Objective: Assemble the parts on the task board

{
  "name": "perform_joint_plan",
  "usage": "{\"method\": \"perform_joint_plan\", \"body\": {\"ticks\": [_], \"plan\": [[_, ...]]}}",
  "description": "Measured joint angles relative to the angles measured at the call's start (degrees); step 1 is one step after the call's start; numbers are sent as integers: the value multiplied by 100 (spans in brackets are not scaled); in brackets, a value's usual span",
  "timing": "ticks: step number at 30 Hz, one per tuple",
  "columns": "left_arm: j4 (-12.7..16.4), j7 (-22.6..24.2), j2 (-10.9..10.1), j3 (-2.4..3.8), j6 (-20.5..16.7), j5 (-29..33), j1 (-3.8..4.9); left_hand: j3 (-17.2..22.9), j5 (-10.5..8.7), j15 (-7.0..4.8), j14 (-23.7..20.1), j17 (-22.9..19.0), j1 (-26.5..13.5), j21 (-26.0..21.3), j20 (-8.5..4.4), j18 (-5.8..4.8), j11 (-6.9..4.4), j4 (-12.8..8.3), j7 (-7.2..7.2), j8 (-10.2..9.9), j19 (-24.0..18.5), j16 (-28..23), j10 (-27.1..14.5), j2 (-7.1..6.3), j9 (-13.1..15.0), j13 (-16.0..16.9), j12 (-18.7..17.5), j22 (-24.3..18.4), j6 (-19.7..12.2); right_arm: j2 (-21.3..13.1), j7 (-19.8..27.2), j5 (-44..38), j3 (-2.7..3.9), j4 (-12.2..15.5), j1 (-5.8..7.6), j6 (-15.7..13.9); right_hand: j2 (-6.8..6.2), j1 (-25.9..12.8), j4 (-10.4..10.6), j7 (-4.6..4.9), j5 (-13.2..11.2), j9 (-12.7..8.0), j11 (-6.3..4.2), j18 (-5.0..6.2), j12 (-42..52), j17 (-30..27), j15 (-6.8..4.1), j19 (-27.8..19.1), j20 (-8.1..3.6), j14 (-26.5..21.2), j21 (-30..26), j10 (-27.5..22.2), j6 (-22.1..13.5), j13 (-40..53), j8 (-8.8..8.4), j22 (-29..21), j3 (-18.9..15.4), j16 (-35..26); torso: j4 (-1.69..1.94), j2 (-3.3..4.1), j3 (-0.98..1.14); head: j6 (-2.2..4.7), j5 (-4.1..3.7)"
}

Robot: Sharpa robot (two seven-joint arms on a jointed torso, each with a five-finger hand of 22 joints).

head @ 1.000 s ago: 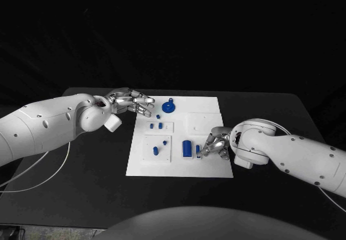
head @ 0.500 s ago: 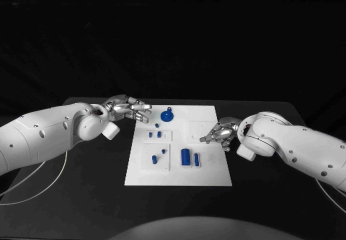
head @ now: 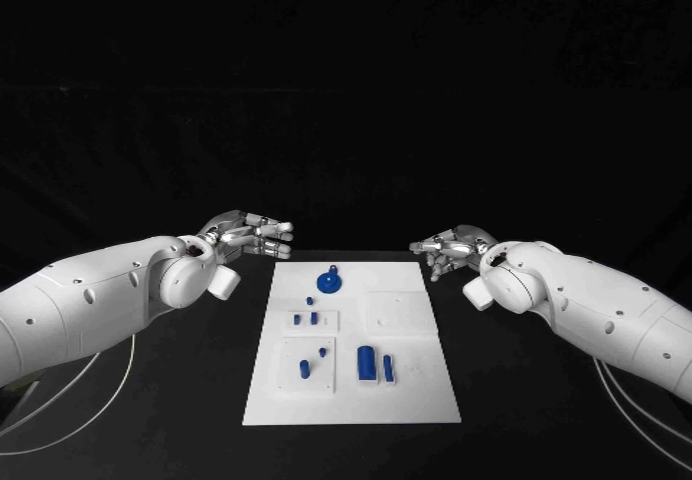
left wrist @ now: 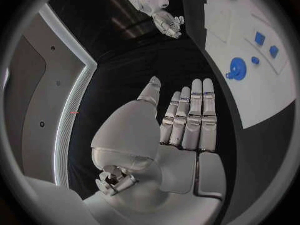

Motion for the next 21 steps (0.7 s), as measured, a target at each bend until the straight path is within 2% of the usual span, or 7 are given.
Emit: {"method": "perform_joint_plan", "body": {"ticks": [2, 5, 7, 9, 12, 18, 21], "plan": [[-115, 56, 96, 2, -148, 55, 33, 0, 0, 54, -178, -32, 7, -63, 63, 0, 3, 0, -1, 0, -63, 0, -3, 7, 0, 0, 0, -24, 41, 175, 350, 332, 8, -348, 47, -113, 27, -25, -105, 160, -49, -1592, 202, -1, -729, -943, 250, -486, 297, 94, 12, -116, -77, -1182, 7, -1403, 140, -1347, 2, -43, -4, 73, -9], [-283, 138, 222, 6, -346, 129, 60, 14, 0, 143, -477, -47, 7, -151, 153, 0, 78, -14, -21, 0, -153, 0, -113, 7, 0, 0, 0, -41, 0, 380, 775, 782, 17, -716, 85, -210, 103, 20, -139, 308, -112, -2354, 463, 1, -1275, -1407, 554, -1233, 562, -500, -51, -729, -203, -1844, -12, -2164, 266, -2041, 3, -97, -7, 194, -15], [-396, 193, 316, 6, -459, 183, 65, 15, 0, 197, -662, -47, 7, -207, 204, 101, 80, -15, -49, 0, -204, 0, -256, 7, -2, 0, 0, -41, -152, 472, 1001, 1035, 25, -885, 94, -251, 135, 30, -199, 294, -175, -3242, 573, -44, -2329, -2519, 915, -2123, 970, -1294, -67, -626, -336, -3336, 2, -2995, 415, -2148, 11, -130, -7, 271, -24], [-526, 260, 427, 7, -592, 261, 68, 30, 0, 220, -814, -56, 7, -253, 253, 139, 78, -30, -79, 0, -253, -1, -397, 7, -11, 0, 0, -42, -335, 544, 1236, 1297, 31, -1019, 103, -276, 135, 30, -229, 307, -245, -3987, 672, 6, -2829, -3573, 1090, -2543, 1202, -1655, -86, -615, -472, -3977, -14, -3672, 431, -2213, 19, -154, -2, 334, -26], [-680, 352, 548, 8, -762, 395, 71, 30, 0, 215, -1018, -60, 7, -353, 332, 139, 56, -30, -125, -34, -337, -8, -722, 7, -30, -3, 0, -51, -626, 596, 1509, 1595, 37, -1120, 108, -281, 148, 17, -208, 336, -245, -4229, 777, 48, -2931, -4123, 1138, -2885, 1369, -1905, -86, -833, -799, -4082, -35, -4179, 244, -2213, 25, -175, 5, 406, 3], [-876, 489, 679, 9, -994, 603, 75, 50, -10, 154, -1642, -89, -62, -591, 482, 274, -39, -41, -218, -63, -588, -44, -1335, -59, -59, -28, -40, -55, -1163, 644, 1875, 1940, 44, -1192, 115, -262, 285, -4, -108, 299, -286, -4266, 770, 810, -2957, -4210, 1053, -3432, 1905, -2420, -86, -1367, -1075, -4109, -48, -4431, -273, -2241, 27, -186, 29, 532, 66], [-856, 484, 662, 9, -996, 602, 68, 135, -227, -119, -3315, -199, -844, -795, 141, 154, -287, -7, -442, -187, -2332, -163, -2926, -173, -158, -129, -157, -186, -2576, 636, 1871, 1942, 28, -1178, 114, -274, 163, -673, 90, 100, -1088, -4370, 515, 484, -3075, -4312, 803, -4851, 1447, -4104, -200, -3024, -2610, -4212, -175, -4546, -168, -2365, 25, -186, 31, 533, 66]]}}
